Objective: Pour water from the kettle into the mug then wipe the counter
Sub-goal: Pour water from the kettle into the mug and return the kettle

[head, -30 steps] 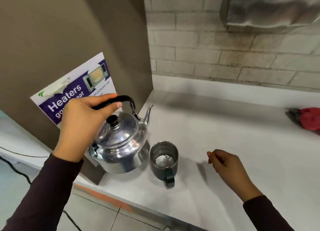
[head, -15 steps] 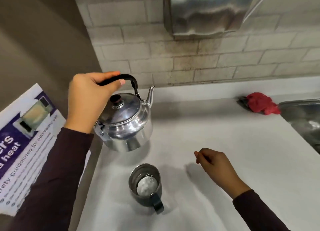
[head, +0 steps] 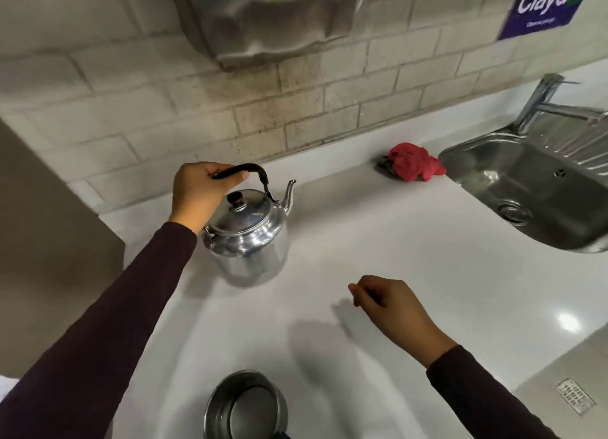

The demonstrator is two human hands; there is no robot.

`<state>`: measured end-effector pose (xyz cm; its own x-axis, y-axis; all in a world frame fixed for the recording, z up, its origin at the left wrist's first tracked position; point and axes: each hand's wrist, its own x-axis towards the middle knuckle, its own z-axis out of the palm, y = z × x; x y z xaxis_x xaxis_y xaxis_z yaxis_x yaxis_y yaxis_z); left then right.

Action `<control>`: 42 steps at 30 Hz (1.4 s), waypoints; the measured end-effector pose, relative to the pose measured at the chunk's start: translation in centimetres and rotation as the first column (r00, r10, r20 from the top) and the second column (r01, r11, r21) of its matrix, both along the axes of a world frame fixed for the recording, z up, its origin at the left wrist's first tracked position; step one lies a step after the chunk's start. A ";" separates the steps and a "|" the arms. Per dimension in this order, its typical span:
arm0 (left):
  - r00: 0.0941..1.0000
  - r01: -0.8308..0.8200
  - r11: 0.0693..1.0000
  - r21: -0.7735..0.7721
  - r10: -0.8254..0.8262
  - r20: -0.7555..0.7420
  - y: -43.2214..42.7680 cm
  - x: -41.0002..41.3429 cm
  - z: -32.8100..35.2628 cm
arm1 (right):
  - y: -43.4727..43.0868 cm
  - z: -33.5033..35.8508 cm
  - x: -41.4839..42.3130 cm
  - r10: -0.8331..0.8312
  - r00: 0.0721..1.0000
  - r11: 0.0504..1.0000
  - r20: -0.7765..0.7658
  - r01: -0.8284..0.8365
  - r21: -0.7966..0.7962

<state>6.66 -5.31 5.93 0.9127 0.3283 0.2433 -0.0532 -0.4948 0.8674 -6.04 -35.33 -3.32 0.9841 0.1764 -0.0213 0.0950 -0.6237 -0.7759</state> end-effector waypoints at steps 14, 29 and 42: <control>0.998 0.062 0.998 0.027 -0.061 -0.029 2.3 6.6 -7.0 | 0.2 -1.4 1.5 -0.062 0.998 0.998 -0.022 0.062 0.026; 0.992 -0.094 0.790 0.606 0.123 -0.007 6.5 7.6 -9.0 | 0.6 -1.7 0.5 -0.020 1.000 1.000 -0.017 0.020 0.008; 0.861 0.182 0.788 0.588 0.162 -0.483 6.4 4.1 -11.0 | 0.9 -1.4 -0.8 0.028 1.000 0.999 -0.005 -0.028 -0.018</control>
